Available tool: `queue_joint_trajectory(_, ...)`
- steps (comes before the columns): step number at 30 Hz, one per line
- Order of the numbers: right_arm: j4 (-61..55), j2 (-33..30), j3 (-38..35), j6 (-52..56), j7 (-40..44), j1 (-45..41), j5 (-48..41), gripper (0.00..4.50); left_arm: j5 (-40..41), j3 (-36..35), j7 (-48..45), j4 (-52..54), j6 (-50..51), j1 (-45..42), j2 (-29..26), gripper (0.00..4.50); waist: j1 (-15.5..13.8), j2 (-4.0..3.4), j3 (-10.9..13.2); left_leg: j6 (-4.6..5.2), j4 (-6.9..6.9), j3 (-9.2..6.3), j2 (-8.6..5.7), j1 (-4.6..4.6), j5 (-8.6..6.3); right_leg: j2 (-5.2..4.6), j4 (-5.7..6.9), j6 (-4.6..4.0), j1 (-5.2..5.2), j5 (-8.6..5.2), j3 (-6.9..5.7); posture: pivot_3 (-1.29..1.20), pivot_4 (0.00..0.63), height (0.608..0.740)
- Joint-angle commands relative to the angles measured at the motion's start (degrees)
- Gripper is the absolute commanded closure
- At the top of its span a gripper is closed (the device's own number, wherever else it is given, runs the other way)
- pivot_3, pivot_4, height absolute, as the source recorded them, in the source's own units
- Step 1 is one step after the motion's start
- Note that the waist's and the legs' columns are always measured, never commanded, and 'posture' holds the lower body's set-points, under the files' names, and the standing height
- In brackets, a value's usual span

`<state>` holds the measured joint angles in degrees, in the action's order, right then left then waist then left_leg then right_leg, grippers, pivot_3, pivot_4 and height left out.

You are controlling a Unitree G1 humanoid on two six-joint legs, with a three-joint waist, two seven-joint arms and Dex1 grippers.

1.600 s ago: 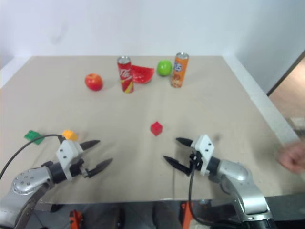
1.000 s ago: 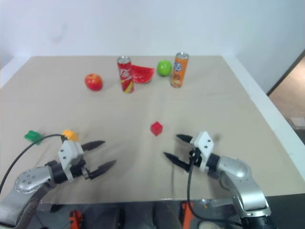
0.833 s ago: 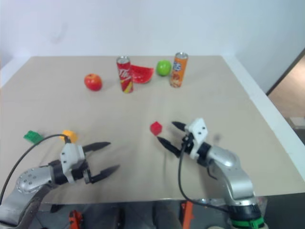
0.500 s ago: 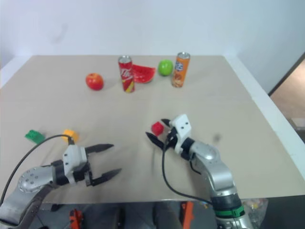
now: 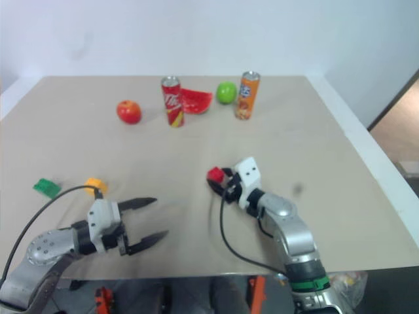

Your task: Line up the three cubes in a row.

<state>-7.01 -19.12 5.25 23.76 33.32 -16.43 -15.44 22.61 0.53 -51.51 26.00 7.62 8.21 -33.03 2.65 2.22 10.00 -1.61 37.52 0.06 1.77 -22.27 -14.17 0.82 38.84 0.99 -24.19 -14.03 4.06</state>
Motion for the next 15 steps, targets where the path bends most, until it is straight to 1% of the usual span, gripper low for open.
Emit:
queue_joint_trajectory(1, -1.94, 0.09, -0.55, -0.05, -0.24, -0.04, -0.36, 2.81, 0.19, -0.3, 0.39, 1.76, -1.1, 0.31, -0.05, 0.0, 0.0, 0.0, 0.0, 0.0, 0.0, 0.0, 0.0, 0.0, 0.0, 0.0, 0.0, 0.0, 0.0, 0.0, 0.0, 0.0, 0.15, 0.74)
queue_joint_trajectory(2, -2.0, 0.01, -0.52, -0.09, -0.19, -0.02, -0.25, 3.21, 0.17, -0.33, 0.41, 1.73, -1.13, 0.35, -0.04, 0.0, 0.0, 0.0, 0.0, 0.0, 0.0, 0.0, 0.0, 0.01, 0.0, 0.01, 0.0, 0.0, 0.0, 0.0, 0.0, 0.0, 0.15, 0.74)
queue_joint_trajectory(5, -2.01, -0.66, -0.31, -0.36, 0.72, -0.67, -0.06, 3.24, 0.17, -0.35, 0.58, 1.74, -1.1, 0.49, 0.02, 0.0, 0.0, 0.0, 0.0, 0.0, 0.0, -0.01, 0.01, 0.0, 0.0, 0.01, 0.0, 0.0, 0.0, 0.0, -0.01, 0.0, 0.15, 0.74)
queue_joint_trajectory(7, -2.11, -1.79, -0.55, 0.26, 3.88, -2.58, -1.88, 3.24, 0.48, -0.51, 0.88, 1.75, -0.85, 0.64, 0.15, 0.0, 0.0, -0.01, 0.01, 0.0, 0.0, 0.0, 0.0, 0.0, 0.0, 0.01, 0.0, 0.0, 0.0, 0.0, 0.0, 0.0, 0.15, 0.74)
queue_joint_trajectory(10, 0.66, -6.66, 2.35, 0.1, 17.44, -9.8, -4.35, 3.24, 1.37, -1.62, 1.76, 2.36, -0.18, 2.05, 0.24, 0.0, 0.27, -0.13, 0.09, 0.0, 0.02, 0.05, 0.0, 0.0, 0.0, 0.0, 0.0, 0.05, -0.03, 0.03, 0.06, 0.0, 0.15, 0.74)
queue_joint_trajectory(13, 3.99, -9.94, 5.85, -1.07, 27.27, -14.39, -4.65, 3.24, 1.77, -2.16, 2.43, 2.53, 0.2, 2.96, 0.35, 0.0, 0.26, -0.16, 0.11, 0.03, 0.02, 0.08, 0.0, 0.08, 0.01, 0.01, 0.0, 0.07, -0.02, 0.1, 0.12, 0.0, 0.15, 0.74)
queue_joint_trajectory(15, 7.66, -11.47, 8.58, -4.09, 33.64, -17.7, -3.22, 3.24, 1.8, -2.48, 2.91, 2.38, 0.28, 3.37, 0.41, 0.0, 0.15, -0.15, 0.1, 0.03, 0.01, 0.01, 0.05, 0.08, 0.01, 0.08, -0.01, -0.01, 0.03, 0.05, -0.02, 0.0, 0.15, 0.74)
